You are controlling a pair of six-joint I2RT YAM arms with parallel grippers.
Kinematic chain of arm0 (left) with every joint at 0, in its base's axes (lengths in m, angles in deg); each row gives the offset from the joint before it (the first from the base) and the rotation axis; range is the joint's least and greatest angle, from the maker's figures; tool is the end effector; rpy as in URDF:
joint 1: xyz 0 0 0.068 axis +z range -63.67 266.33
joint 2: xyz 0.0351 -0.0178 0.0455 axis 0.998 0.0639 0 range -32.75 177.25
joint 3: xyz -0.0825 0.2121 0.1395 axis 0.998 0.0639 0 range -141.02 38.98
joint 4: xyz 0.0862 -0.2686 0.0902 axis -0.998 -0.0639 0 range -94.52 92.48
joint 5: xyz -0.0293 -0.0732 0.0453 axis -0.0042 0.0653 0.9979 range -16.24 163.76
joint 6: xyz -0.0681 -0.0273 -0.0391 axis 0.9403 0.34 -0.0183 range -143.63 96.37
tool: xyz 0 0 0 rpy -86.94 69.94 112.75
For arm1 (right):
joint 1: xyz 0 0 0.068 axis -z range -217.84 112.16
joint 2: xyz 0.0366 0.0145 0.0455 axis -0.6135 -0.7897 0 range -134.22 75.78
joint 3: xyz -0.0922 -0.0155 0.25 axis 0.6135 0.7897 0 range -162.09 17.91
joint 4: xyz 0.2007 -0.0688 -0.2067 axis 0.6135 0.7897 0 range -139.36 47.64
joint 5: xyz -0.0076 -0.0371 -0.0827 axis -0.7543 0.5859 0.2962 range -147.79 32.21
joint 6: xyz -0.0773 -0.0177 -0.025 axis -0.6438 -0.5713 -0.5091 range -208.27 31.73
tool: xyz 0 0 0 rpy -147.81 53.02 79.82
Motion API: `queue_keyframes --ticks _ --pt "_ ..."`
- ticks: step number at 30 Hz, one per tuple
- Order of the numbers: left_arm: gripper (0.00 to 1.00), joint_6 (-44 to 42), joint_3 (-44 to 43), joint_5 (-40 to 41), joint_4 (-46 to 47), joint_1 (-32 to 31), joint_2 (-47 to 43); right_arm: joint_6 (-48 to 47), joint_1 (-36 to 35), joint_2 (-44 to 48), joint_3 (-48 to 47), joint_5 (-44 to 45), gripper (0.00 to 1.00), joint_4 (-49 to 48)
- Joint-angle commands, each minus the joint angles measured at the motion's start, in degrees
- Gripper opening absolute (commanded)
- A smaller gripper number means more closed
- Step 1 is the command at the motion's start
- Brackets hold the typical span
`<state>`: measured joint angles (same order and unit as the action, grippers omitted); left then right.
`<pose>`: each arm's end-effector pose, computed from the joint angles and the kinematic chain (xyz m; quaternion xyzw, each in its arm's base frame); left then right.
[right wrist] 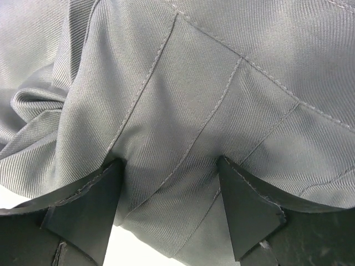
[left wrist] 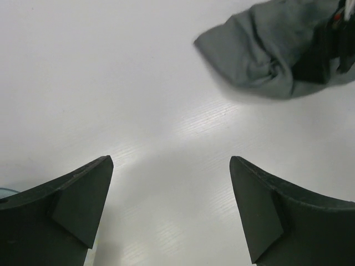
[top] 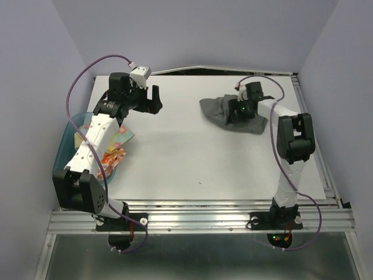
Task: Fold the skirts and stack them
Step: Neatly place the folded skirt to the corner
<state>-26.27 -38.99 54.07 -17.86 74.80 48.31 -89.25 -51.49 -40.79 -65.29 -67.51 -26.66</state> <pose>0.3822 -0.1029 0.3564 0.1947 0.8058 -0.1844 0.5280 0.4684 0.1263 0.1185 -0.1458 0.9422 0.1126 0.2800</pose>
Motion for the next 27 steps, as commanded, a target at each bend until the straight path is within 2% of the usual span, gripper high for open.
queue_keyframes --ticks 1,7,9,12,15,19,21,24,27 --pt "0.99 -4.0 -2.2 -2.9 -3.4 2.4 2.3 -16.0 11.8 -8.0 -8.2 -0.1 0.74 8.3" --pt "0.99 -6.1 -4.1 -8.7 -6.9 7.2 5.7 -29.2 21.8 -19.6 -22.0 -3.6 0.77 10.3" --pt "0.99 -6.9 -4.9 -9.4 -7.8 8.8 6.8 -33.7 24.9 -25.1 -29.5 -4.4 0.77 11.9" --pt "0.99 -8.5 -5.3 -10.8 -8.9 10.7 7.8 -37.1 26.8 -31.8 -41.0 -5.0 0.78 15.5" --pt "0.99 -9.4 -6.0 -10.3 -8.8 11.1 8.0 -39.3 26.8 -34.0 -46.7 -5.9 0.80 16.6" --pt "0.98 -12.1 -9.9 -6.5 -10.2 13.8 8.9 -38.5 26.8 -31.5 -47.2 -7.3 0.88 14.0" --pt "0.98 -13.0 -13.9 -2.7 -12.4 14.3 9.9 -36.4 26.8 -29.3 -47.1 -8.0 0.99 13.4" --pt "0.95 -16.1 -19.6 2.2 -18.0 16.7 11.3 -31.7 26.8 -22.3 -46.0 -10.8 1.00 13.2" --pt "0.93 -20.4 -20.0 5.7 -21.7 20.1 10.9 -28.6 24.8 -14.2 -44.0 -13.5 1.00 15.2"
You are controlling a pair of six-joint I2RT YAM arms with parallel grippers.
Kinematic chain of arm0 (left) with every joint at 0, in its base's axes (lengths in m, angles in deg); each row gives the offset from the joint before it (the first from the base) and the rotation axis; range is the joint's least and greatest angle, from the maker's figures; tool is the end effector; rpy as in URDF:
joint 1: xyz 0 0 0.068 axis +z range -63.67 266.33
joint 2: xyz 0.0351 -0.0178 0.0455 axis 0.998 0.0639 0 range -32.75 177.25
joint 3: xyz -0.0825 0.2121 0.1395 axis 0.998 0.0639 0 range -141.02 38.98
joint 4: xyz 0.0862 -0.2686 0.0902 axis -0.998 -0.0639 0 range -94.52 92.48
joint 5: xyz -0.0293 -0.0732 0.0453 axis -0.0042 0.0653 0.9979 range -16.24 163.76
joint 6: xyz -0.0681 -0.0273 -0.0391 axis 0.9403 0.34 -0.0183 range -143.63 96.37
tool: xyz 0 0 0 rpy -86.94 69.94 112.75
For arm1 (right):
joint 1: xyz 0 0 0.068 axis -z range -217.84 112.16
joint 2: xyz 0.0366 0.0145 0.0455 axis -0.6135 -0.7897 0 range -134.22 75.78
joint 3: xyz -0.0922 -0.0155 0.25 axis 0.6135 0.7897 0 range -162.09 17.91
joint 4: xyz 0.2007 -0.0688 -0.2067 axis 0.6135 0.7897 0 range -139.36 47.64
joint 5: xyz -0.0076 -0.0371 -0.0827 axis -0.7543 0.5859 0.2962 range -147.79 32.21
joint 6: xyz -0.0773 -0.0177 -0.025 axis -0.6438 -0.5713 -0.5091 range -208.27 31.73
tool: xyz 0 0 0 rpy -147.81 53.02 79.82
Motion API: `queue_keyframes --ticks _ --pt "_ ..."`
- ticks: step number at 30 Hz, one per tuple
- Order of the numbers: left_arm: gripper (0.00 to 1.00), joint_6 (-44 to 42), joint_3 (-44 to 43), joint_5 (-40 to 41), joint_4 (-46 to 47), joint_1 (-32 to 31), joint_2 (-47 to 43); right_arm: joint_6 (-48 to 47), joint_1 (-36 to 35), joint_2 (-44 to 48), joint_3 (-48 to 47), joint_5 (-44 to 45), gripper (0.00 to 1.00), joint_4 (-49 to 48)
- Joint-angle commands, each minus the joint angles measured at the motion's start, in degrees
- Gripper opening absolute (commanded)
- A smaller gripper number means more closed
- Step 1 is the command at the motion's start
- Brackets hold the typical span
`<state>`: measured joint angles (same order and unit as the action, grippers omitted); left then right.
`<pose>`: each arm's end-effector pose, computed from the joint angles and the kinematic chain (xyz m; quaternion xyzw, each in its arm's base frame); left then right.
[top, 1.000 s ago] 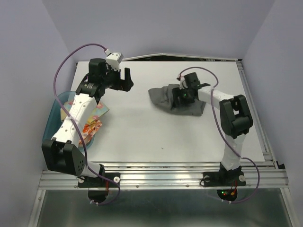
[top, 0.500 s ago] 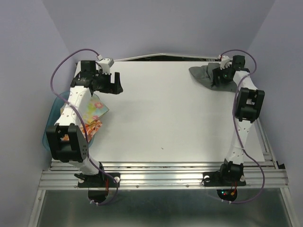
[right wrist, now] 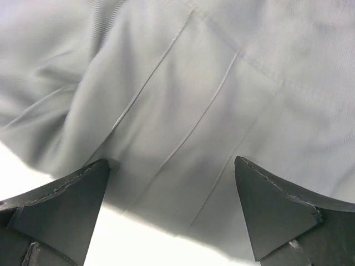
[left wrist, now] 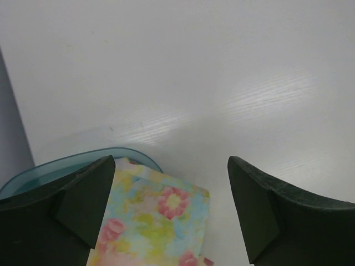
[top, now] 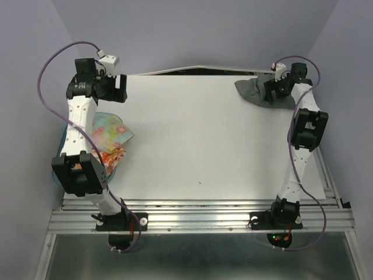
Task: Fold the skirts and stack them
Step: Neatly place the folded skirt to the corner, then grab the skirt from the pile
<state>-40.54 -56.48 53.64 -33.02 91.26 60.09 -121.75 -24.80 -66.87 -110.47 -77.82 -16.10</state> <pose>0.4314 0.0121 0.3668 0.1733 0.8514 -0.0615 0.4913 0.5988 -0.1132 0.1537 -0.2248 0.8922 0.0081 0.3917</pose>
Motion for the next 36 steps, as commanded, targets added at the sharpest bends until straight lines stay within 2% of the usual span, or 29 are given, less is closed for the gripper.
queue_keyframes --ticks 1,5,9,11,16,22,25,26,29,31,32,35,36 --pt "0.93 -7.5 -1.9 7.1 -7.1 4.2 -1.2 4.4 -2.7 13.5 1.2 -3.6 1.00 6.0" --pt "0.92 -17.6 3.6 8.0 -12.2 5.9 -3.8 6.8 -8.4 20.8 2.2 -4.7 1.00 13.4" --pt "0.93 -25.9 16.9 7.6 -12.0 5.6 -10.0 11.8 -14.0 25.6 5.4 -6.9 1.00 20.3" --pt "0.94 -26.5 23.4 7.6 -9.8 5.2 -12.4 14.0 -16.2 26.5 7.3 -8.3 1.00 21.2" --pt "0.96 -23.9 32.8 12.1 -1.2 1.7 -14.6 19.5 -16.7 29.2 16.1 -13.7 1.00 18.6" --pt "0.97 -19.7 42.9 27.3 11.7 -9.5 -17.0 20.0 -16.7 34.8 26.9 -14.8 1.00 13.8" --pt "0.90 -18.2 43.3 31.2 13.3 -10.7 -15.9 19.5 -16.7 35.9 28.4 -14.7 1.00 13.9" --pt "0.83 -17.7 42.7 32.9 13.2 -10.7 -15.4 19.3 -16.7 36.2 28.9 -14.5 1.00 13.8" --pt "0.74 -17.6 41.9 36.4 14.2 -10.7 -16.2 19.5 -16.7 36.9 29.4 -14.5 1.00 13.1" --pt "0.61 -17.7 41.1 37.4 14.2 -10.7 -16.6 19.6 -16.7 36.9 29.3 -14.7 1.00 13.0" --pt "0.51 -17.7 40.2 38.2 14.1 -10.7 -16.8 19.6 -16.7 36.9 29.2 -14.8 1.00 13.1" --pt "0.41 -18.0 39.3 39.4 14.1 -10.7 -16.8 19.6 -16.7 37.1 29.4 -14.9 1.00 12.9" --pt "0.32 -18.1 39.1 39.7 14.4 -10.7 -16.8 19.6 -16.7 37.0 29.4 -14.8 1.00 12.7"
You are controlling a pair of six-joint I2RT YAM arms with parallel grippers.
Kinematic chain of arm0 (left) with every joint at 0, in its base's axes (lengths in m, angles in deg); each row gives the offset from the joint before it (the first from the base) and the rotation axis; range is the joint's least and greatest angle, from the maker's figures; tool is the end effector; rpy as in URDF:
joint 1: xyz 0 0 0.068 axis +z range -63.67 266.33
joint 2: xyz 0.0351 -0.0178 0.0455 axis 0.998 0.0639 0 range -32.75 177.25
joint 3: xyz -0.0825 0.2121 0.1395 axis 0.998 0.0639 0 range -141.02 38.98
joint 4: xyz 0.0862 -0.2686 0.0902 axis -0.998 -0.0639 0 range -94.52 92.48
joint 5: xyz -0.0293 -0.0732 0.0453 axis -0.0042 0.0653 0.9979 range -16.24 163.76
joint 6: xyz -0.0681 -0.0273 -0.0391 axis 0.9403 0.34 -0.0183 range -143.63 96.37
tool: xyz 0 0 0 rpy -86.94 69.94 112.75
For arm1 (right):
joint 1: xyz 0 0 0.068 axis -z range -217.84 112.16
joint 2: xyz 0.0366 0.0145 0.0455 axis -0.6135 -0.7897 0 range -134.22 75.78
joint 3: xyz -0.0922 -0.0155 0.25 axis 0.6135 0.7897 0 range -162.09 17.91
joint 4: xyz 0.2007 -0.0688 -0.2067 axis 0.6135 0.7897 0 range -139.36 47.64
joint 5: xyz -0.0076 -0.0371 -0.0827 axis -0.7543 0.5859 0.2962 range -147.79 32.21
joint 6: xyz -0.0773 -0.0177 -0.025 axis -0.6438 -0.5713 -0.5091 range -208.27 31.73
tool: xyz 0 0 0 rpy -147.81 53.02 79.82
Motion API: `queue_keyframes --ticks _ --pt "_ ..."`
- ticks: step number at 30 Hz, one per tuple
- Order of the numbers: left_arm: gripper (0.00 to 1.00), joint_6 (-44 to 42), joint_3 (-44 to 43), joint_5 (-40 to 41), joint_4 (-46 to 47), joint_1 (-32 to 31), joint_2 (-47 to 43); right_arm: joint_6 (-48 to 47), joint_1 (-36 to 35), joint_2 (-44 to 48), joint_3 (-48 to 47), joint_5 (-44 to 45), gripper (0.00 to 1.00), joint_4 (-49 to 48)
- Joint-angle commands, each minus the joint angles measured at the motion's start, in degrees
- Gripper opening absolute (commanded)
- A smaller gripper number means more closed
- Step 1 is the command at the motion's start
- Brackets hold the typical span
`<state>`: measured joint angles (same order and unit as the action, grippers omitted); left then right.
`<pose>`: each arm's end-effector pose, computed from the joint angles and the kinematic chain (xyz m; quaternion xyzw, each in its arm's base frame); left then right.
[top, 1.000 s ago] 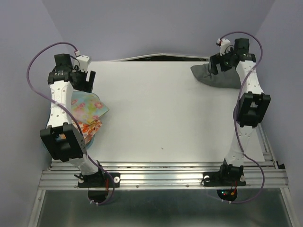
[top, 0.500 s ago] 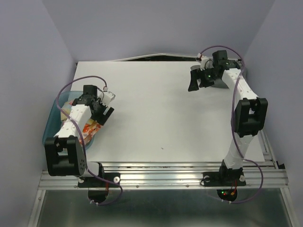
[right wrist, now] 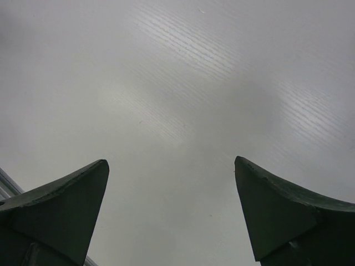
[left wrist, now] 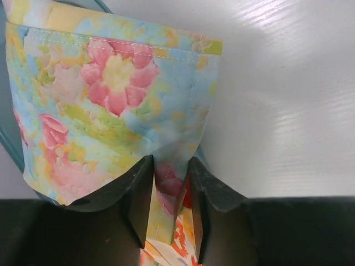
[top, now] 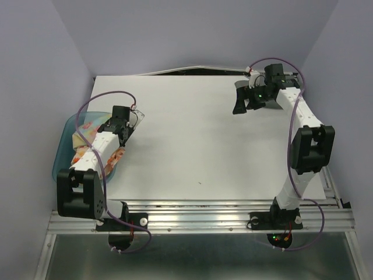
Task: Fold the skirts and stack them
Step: Grab the skirt from the pile
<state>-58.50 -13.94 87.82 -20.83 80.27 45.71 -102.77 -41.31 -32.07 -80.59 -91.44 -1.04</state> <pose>0.3434 -0.0187 0.1901 0.2846 0.8856 0.1978 0.3093 0.4555 0.0679 0.2588 -0.2231 0.8955 0.2511 0.2919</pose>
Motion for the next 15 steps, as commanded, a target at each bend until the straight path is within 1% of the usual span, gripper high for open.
queue_keyframes --ticks 1,2,3,4,5,7,8,9,11,14,15 --pt "0.27 -0.1 -3.3 5.8 2.5 0.3 -2.3 0.5 -0.2 2.3 -0.5 -1.2 1.00 -2.3" --pt "0.22 -0.4 -3.2 6.1 3.0 0.3 -2.3 0.4 -0.2 2.5 -0.4 -1.1 1.00 -2.3" --pt "0.11 -0.4 -3.5 6.1 3.1 0.3 -2.2 0.5 -0.2 2.6 -0.3 -0.9 1.00 -2.3" --pt "0.04 -0.1 -3.8 6.1 3.1 0.4 -2.3 0.4 -0.2 2.8 -0.3 -0.8 1.00 -2.3" --pt "0.00 0.6 -5.2 5.7 2.6 0.5 -2.9 0.6 -0.2 3.0 -0.1 -0.8 1.00 -2.3" --pt "0.00 1.5 -7.5 4.5 0.9 0.5 -4.0 0.6 -0.2 3.5 0.0 -1.2 1.00 -2.2" --pt "0.00 1.8 -9.1 2.8 -1.8 0.5 -4.4 0.6 -0.2 3.7 0.4 -1.2 1.00 -2.2" --pt "0.00 2.3 -12.3 2.3 -3.2 0.5 -5.1 0.7 -0.2 4.2 0.6 -1.4 1.00 -2.2" --pt "0.00 3.1 -16.0 1.6 -7.1 0.6 -5.6 0.8 -0.2 4.6 1.0 -1.6 1.00 -2.4" --pt "0.00 3.2 -24.2 1.3 -8.3 0.9 -7.3 1.2 -0.2 4.6 1.4 -1.9 1.00 -2.6" --pt "0.00 3.2 -30.6 0.1 -8.9 0.9 -7.0 1.5 -0.2 4.4 1.3 -2.3 1.00 -2.7"
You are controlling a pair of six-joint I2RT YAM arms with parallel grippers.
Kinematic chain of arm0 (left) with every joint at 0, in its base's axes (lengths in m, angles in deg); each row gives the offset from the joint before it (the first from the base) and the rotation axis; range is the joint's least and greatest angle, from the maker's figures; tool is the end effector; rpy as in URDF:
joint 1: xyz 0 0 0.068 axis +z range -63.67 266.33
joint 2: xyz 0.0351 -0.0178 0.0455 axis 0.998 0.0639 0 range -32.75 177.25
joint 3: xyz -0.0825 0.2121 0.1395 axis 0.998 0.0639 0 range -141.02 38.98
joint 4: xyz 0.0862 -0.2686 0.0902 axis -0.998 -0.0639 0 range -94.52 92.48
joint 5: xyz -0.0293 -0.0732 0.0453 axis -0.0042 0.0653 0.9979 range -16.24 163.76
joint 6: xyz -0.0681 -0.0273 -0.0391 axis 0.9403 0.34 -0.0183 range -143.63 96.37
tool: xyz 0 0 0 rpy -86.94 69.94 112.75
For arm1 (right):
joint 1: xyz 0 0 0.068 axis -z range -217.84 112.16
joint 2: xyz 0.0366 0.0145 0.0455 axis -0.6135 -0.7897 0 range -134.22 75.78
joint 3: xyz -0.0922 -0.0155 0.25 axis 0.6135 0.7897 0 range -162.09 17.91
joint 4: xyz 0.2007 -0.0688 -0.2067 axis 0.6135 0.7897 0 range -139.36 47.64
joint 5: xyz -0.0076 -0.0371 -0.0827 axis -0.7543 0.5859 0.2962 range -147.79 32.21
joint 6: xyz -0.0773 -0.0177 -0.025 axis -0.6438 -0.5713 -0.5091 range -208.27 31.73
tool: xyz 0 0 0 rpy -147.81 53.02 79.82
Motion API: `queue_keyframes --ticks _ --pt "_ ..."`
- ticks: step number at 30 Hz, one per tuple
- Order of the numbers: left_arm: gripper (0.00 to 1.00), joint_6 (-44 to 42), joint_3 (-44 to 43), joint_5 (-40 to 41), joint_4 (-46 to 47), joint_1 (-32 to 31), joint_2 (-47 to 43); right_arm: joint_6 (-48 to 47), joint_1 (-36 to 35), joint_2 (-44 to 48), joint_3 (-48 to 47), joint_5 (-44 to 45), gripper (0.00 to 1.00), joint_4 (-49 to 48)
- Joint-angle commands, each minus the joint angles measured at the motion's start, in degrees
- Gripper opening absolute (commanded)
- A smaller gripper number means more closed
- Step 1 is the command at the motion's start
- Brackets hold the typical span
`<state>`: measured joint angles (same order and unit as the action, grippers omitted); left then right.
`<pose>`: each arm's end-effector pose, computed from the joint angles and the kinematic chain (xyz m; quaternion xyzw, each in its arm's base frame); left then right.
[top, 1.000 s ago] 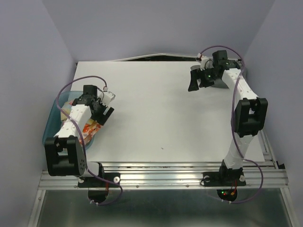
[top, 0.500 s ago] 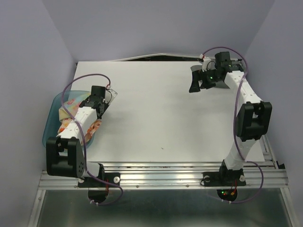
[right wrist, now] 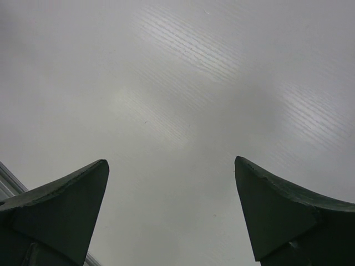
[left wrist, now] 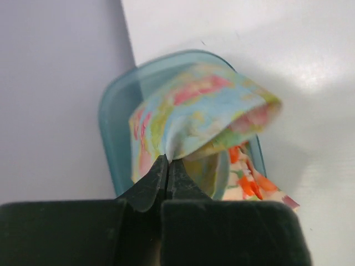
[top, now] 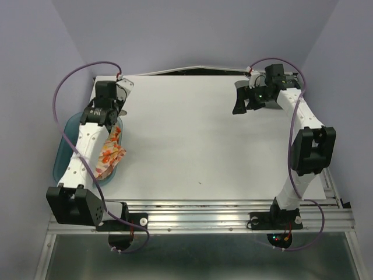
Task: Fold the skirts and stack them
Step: Grab the skirt from the pile, then move the skirt to the center of the board
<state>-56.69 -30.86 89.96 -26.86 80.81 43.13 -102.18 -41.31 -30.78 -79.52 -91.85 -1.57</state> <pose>0.3610 -0.0145 0.3104 0.2296 0.8516 0.2297 0.4114 0.4512 0.0681 0.2628 -0.2209 0.8935 0.2548 0.2966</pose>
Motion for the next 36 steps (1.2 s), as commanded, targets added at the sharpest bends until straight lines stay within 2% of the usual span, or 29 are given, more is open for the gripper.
queue_keyframes --ticks 1,2,3,4,5,8,9,12,13,14,16,17,19,20,21,24,30,33,36 --pt "0.00 1.4 -17.4 -3.1 -4.0 0.3 -3.7 0.9 -0.2 3.1 0.3 -2.1 1.00 -2.3" --pt "0.00 1.9 -21.8 -5.9 -6.7 0.3 -2.5 1.3 -0.2 2.9 0.1 -2.4 1.00 -2.4" --pt "0.00 2.0 -30.8 -7.9 -8.1 0.3 0.4 1.4 -0.2 2.6 0.0 -2.6 1.00 -2.5" --pt "0.00 1.9 -34.9 -10.3 -9.7 0.3 1.7 1.7 -0.2 2.3 -0.2 -3.0 1.00 -2.4" --pt "0.00 2.5 -43.1 -14.5 -11.5 0.2 4.5 1.7 -0.2 2.0 -0.4 -3.2 1.00 -2.5" --pt "0.00 3.8 -54.8 -22.1 -15.2 -0.5 8.7 1.8 -0.2 1.5 -0.7 -3.1 1.00 -2.5" --pt "0.00 4.3 -61.9 -25.8 -16.4 -1.9 11.6 1.8 -0.2 1.6 -0.7 -3.1 1.00 -2.4" --pt "0.00 5.2 -68.6 -33.2 -18.6 -4.3 13.8 1.5 -0.2 2.4 0.0 -3.6 1.00 -2.5" --pt "0.00 7.2 -67.7 -34.9 -16.3 -4.6 13.2 1.3 -0.2 2.6 0.3 -3.9 1.00 -2.5" --pt "0.00 8.0 -65.9 -40.6 -14.8 -4.6 12.1 1.1 -0.2 2.8 0.5 -4.1 1.00 -2.5" --pt "0.00 10.0 -56.1 -46.0 -11.1 -4.9 7.5 0.4 -0.2 3.4 1.4 -4.3 1.00 -2.6" --pt "0.00 12.3 -47.0 -50.5 -6.0 -5.1 3.9 0.2 -0.2 3.6 2.0 -4.1 1.00 -2.6" --pt "0.00 13.5 -38.5 -54.3 -1.6 -5.3 1.0 -0.6 -0.2 3.6 2.8 -3.7 1.00 -2.6" --pt "0.00 13.2 -34.8 -58.7 -0.1 -5.4 -0.3 -0.8 -0.2 3.7 3.2 -3.6 1.00 -2.6" --pt "0.00 12.6 -29.6 -60.1 -0.4 -5.9 -0.3 -1.5 -0.2 4.0 4.1 -3.8 1.00 -2.8" --pt "0.00 12.8 -21.5 -64.6 -1.2 -7.3 0.9 -2.2 -0.2 5.1 6.0 -8.8 1.00 -3.6" --pt "0.00 19.2 -13.3 -70.1 3.2 -10.0 5.7 2.2 -2.6 12.2 10.1 -19.5 1.00 -10.8" --pt "0.00 21.8 -14.0 -70.5 4.5 -10.8 7.9 5.9 -7.7 17.0 15.7 -19.0 1.00 -18.9" --pt "0.00 23.7 -16.5 -70.9 4.2 -11.8 11.5 7.8 -13.3 20.9 17.3 -14.2 1.00 -23.0"
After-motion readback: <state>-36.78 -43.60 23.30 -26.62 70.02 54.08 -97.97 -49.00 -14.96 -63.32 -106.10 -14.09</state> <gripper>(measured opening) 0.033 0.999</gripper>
